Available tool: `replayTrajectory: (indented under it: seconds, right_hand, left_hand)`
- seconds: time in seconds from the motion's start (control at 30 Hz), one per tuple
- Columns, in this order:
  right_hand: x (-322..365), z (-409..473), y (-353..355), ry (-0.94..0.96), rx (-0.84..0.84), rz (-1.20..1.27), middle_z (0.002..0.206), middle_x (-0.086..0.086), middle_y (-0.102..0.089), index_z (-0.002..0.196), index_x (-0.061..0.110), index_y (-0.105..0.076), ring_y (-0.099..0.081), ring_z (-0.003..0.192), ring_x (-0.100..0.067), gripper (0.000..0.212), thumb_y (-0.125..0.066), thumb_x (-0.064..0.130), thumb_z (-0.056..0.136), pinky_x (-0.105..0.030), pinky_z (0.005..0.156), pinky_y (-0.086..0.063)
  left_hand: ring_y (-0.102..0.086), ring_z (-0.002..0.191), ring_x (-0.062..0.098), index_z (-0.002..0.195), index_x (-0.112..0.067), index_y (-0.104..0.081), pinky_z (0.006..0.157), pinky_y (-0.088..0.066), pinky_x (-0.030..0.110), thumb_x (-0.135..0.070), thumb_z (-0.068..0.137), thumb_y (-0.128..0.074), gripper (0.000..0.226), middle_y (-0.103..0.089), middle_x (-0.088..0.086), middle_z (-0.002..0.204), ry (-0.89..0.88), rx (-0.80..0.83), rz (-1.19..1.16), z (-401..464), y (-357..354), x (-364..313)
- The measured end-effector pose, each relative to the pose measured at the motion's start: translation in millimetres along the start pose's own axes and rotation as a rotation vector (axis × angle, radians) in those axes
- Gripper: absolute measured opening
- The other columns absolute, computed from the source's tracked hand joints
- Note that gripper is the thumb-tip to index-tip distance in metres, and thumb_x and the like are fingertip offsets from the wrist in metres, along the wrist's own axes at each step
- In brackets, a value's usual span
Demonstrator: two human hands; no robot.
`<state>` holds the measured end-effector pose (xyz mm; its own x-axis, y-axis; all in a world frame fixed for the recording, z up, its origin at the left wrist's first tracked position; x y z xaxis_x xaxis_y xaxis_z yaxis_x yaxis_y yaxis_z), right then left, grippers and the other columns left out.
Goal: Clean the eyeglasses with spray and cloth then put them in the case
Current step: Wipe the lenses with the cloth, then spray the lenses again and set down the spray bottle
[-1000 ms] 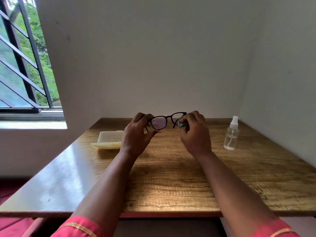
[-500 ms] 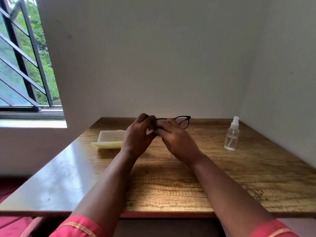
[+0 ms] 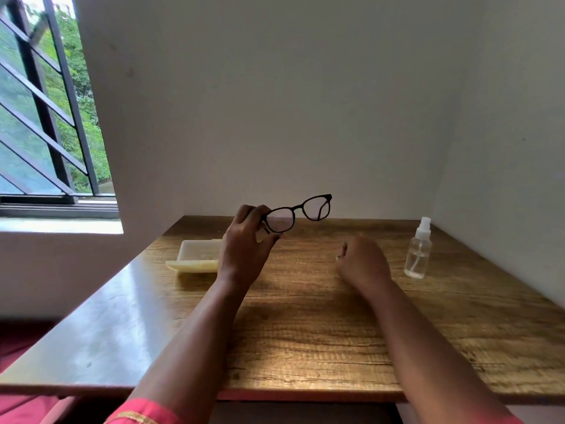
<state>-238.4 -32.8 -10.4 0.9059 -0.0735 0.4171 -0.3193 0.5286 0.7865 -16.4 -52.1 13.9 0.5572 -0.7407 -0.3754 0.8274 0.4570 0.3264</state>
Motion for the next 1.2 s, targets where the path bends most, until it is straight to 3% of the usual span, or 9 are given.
replayTrajectory:
  seconds: [0.1,0.23,0.33,0.4,0.53,0.7,0.8,0.97,1.2]
  right_hand:
    - [2.6,1.0,-5.6,-0.036,0.112,-0.046,0.098,-0.004,-0.063,0.102,0.014,-0.064,-0.059,0.087,-0.022,0.020,-0.063,0.015,0.082,-0.029,0.063,-0.041]
    - [7.1,-1.2,-6.5,-0.012,0.156,-0.155,0.115,-0.004,-0.058,0.112,0.017,-0.060,-0.054,0.106,-0.026,0.031,-0.061,0.021,0.081,-0.037,0.082,-0.047]
    - [21.7,-1.4,5.2,0.237,-0.074,-0.120,0.110,0.000,-0.054,0.097,0.022,-0.062,-0.050,0.103,-0.022,0.016,-0.059,0.020,0.082,-0.035,0.083,-0.042]
    - [32.0,-4.3,11.0,0.368,-0.158,0.187,0.095,0.006,-0.058,0.090,0.021,-0.064,-0.054,0.088,-0.015,0.010,-0.058,0.015,0.084,-0.031,0.074,-0.046]
    - [50.3,-11.3,-5.0,0.285,0.159,0.707,0.081,0.003,-0.070,0.097,0.017,-0.070,-0.061,0.068,-0.005,0.013,-0.058,0.022,0.097,-0.019,0.061,-0.047]
    - [60.6,-21.9,-21.8,0.063,0.566,1.053,0.091,-0.014,-0.072,0.119,0.010,-0.061,-0.060,0.070,-0.017,0.049,-0.039,0.050,0.100,-0.027,0.060,-0.046]
    - [65.9,-24.6,-25.0,-0.017,0.726,1.244,0.094,-0.014,-0.070,0.129,0.009,-0.054,-0.059,0.073,-0.017,0.062,-0.032,0.059,0.099,-0.029,0.065,-0.044]
    - [68.4,-22.6,-20.7,-0.053,0.668,1.417,0.081,-0.009,-0.066,0.113,0.011,-0.061,-0.057,0.068,-0.016,0.056,-0.027,0.054,0.101,-0.027,0.062,-0.042]
    - [61.6,-19.4,-28.0,-0.107,0.523,1.365,0.064,-0.003,-0.057,0.083,0.015,-0.062,-0.048,0.057,-0.012,0.049,-0.032,0.049,0.103,-0.027,0.056,-0.034]
  left_hand:
    - [-0.067,0.088,0.019,0.115,-0.007,-0.062,0.075,-0.059,0.042,-0.012,0.068,-0.085,0.052,-0.058,0.005,0.109,-0.009,-0.014,-0.018,4.3,0.9,-0.8]
    - [-0.065,0.088,0.017,0.115,-0.006,-0.063,0.078,-0.059,0.038,-0.013,0.068,-0.086,0.053,-0.054,0.008,0.111,0.001,-0.012,-0.030,3.3,1.3,-0.5]
    - [-0.066,0.087,0.015,0.115,-0.005,-0.063,0.079,-0.059,0.030,-0.013,0.069,-0.085,0.051,-0.052,0.007,0.111,0.043,-0.050,-0.075,3.0,1.7,-0.1]
    - [-0.066,0.084,0.013,0.113,-0.005,-0.062,0.078,-0.056,0.020,-0.014,0.071,-0.084,0.049,-0.051,0.007,0.111,0.089,-0.090,-0.125,4.1,3.0,-1.0]
    - [-0.068,0.085,0.010,0.113,-0.007,-0.058,0.075,-0.055,0.016,-0.022,0.075,-0.080,0.046,-0.052,0.007,0.113,0.156,-0.116,-0.255,3.3,1.9,-6.5]
    - [-0.069,0.089,0.015,0.109,-0.019,-0.055,0.075,-0.056,0.027,-0.032,0.077,-0.080,0.042,-0.061,0.010,0.108,0.281,-0.063,-0.437,-2.5,-8.8,-4.7]
    - [-0.070,0.086,0.018,0.109,-0.010,-0.054,0.070,-0.055,0.028,-0.029,0.080,-0.078,0.042,-0.067,0.009,0.096,0.382,-0.008,-0.639,-7.1,-15.9,-7.3]
    - [-0.070,0.088,0.020,0.111,-0.006,-0.054,0.073,-0.056,0.030,-0.018,0.082,-0.075,0.038,-0.069,0.009,0.096,0.416,0.082,-0.734,-10.5,-23.6,-15.3]
    - [-0.069,0.085,0.022,0.110,-0.002,-0.052,0.073,-0.054,0.031,-0.006,0.086,-0.070,0.031,-0.067,0.014,0.097,0.389,0.187,-0.732,-12.4,-29.4,-17.7]
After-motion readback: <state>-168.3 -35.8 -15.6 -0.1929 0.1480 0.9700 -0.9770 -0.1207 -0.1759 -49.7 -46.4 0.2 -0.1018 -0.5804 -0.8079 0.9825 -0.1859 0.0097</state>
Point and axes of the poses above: each hand's wrist, its own z-axis towards the middle knuckle, its own y-axis out of the back of the hand, x = y × z, the point moved 4 cm from there along z, towards the middle knuckle
